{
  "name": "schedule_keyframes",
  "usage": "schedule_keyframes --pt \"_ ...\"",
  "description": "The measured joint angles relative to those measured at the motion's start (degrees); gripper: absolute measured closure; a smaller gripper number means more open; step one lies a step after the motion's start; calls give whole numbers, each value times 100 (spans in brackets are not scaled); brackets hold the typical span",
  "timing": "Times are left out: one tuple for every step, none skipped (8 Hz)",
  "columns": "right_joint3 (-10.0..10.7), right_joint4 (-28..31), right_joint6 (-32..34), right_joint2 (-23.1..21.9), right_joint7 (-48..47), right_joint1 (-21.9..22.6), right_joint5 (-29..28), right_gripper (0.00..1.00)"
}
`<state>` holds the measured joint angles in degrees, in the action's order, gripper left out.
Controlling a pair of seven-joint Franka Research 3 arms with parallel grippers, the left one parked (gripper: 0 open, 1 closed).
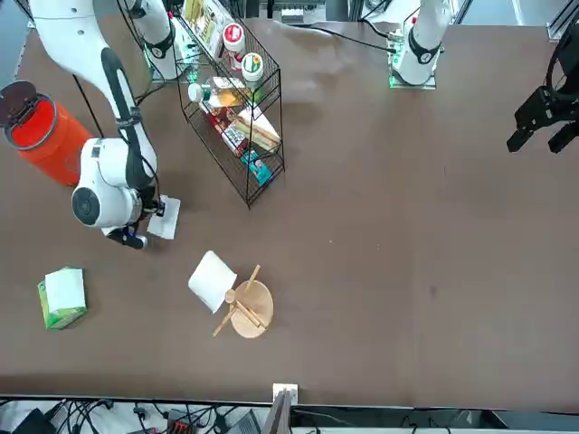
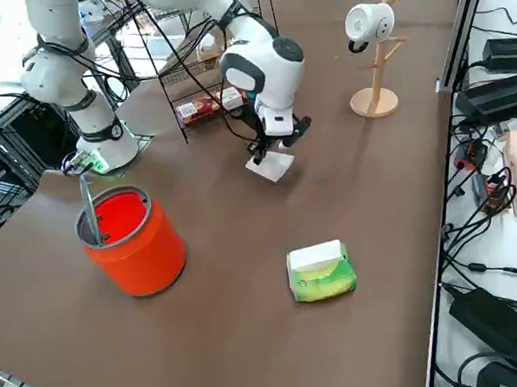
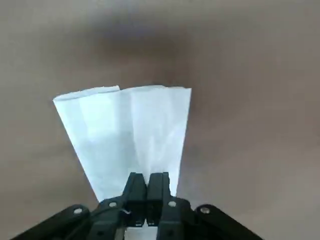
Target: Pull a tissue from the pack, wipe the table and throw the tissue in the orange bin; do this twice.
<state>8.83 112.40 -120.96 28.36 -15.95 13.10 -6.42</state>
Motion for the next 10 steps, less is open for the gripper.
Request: schedule_keyframes --pt "-8 0 -131 54 -278 126 -3 98" --pt "-13 0 -266 100 -602 290 -5 98" --pt "-17 -6 -337 118 -841 421 -6 98" --pt "-18 -28 -375 118 -1025 509 -25 98" --pt "-20 -67 -385 119 -1147 562 -57 98" --pt "-20 -91 -386 124 -1171 576 -86 98" --pt "1 -91 -386 143 -1171 572 -84 98" --pt "40 -91 -395 209 -1072 526 -44 98" --pt "42 -104 -379 212 -895 434 -46 98" --pt "60 -104 -372 212 -746 345 -39 98"
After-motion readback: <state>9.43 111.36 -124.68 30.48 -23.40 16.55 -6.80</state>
